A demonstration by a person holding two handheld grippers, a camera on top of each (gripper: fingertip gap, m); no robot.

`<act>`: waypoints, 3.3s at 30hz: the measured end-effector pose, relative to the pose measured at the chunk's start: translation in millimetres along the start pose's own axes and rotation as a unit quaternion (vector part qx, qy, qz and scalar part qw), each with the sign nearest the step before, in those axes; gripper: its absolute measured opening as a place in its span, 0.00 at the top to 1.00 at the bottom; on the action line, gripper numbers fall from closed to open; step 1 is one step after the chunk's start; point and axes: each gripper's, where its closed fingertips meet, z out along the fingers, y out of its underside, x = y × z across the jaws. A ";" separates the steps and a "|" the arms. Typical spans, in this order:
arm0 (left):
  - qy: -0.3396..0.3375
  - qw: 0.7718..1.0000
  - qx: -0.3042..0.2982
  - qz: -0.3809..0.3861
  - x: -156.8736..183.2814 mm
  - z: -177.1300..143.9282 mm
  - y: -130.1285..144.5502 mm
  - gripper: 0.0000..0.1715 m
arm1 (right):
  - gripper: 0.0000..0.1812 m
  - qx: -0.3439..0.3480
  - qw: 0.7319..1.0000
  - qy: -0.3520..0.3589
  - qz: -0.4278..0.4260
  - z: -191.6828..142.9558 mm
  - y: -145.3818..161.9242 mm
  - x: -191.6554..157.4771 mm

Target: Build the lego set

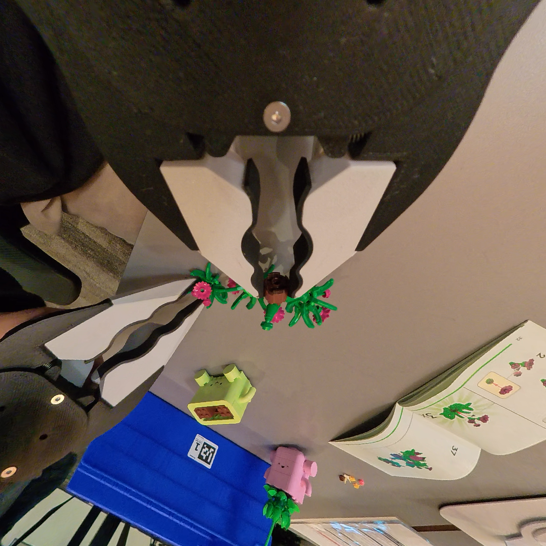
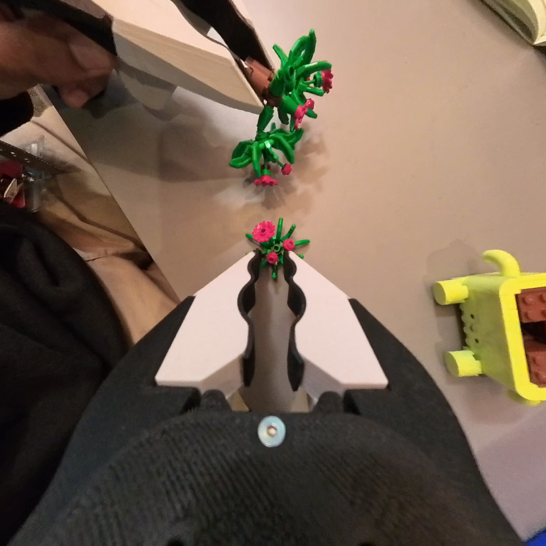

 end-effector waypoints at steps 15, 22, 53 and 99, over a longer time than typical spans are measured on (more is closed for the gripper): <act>0.002 1.000 -0.001 -0.002 -0.1 0.2 0.2 0.92 | 0.94 0.019 1.000 0.012 0.014 7.4 -8.5 7.6; 0.002 1.000 -0.002 0.000 0.1 0.4 0.4 0.92 | 0.96 0.050 0.998 0.004 0.035 13.9 -12.1 11.5; -0.010 0.996 0.019 0.082 27.7 1.8 -7.6 0.92 | 0.97 0.408 0.796 -0.328 0.305 -48.2 -82.6 13.0; 0.011 0.996 -0.049 0.075 34.1 13.1 14.6 0.92 | 0.97 0.268 0.862 -0.339 0.266 -19.2 -57.9 5.7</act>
